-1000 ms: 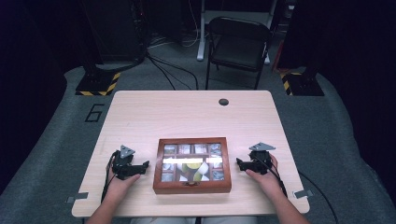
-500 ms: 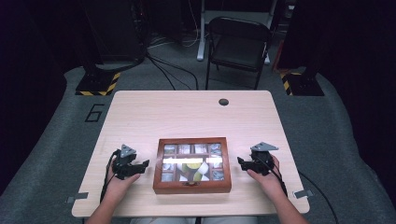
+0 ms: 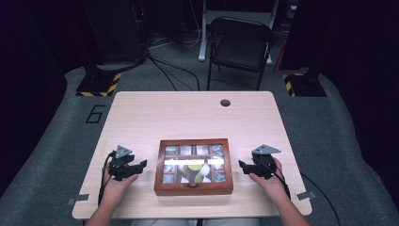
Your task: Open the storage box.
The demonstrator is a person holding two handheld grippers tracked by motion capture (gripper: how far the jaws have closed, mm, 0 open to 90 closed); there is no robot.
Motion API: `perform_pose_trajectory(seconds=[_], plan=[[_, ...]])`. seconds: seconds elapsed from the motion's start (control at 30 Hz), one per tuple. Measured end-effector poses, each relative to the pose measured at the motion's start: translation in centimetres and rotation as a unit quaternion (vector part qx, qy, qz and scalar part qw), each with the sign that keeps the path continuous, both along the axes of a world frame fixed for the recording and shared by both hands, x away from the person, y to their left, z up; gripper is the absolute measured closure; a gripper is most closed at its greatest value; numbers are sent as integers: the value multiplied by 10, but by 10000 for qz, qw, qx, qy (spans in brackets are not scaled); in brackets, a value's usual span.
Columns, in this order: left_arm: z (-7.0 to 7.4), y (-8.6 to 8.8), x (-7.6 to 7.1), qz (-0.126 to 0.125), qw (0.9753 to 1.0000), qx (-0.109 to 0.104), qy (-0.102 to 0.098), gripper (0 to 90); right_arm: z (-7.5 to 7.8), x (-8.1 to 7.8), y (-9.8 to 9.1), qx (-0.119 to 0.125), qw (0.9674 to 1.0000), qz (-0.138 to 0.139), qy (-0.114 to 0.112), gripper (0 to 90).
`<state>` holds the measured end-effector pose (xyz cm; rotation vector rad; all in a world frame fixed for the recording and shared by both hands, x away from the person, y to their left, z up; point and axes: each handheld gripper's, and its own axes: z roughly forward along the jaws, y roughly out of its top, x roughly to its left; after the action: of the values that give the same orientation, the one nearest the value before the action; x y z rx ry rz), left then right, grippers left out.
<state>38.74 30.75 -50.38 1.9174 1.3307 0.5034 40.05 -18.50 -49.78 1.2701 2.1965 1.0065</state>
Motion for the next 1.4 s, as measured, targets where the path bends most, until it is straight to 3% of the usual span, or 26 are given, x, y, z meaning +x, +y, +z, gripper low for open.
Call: perform_pose_trajectory(seconds=[0.23, 0.47, 0.63, 0.7, 1.13, 1.4], plan=[[7, -1, -7, -61, 9998, -170, -25, 371, 6, -6, -1, 19, 9999, 80, -68, 316], [15, -4, -17, -165, 9996, -33, -210, 360, 14, -16, 0, 19, 9997, 210, -154, 325], [18, -6, -21, -251, 9995, -18, -202, 358, 19, -23, 0, 82, 9993, 312, -208, 330], [18, -6, -22, -234, 9995, -16, -224, 361, 20, -25, 1, 132, 9991, 374, -132, 338], [24, -9, -32, -275, 9993, -138, -216, 371, 26, -39, 4, 93, 9989, 410, -218, 346], [27, -13, -38, -376, 9988, -213, -212, 381, 28, -45, 1, 209, 9986, 446, -205, 382]])
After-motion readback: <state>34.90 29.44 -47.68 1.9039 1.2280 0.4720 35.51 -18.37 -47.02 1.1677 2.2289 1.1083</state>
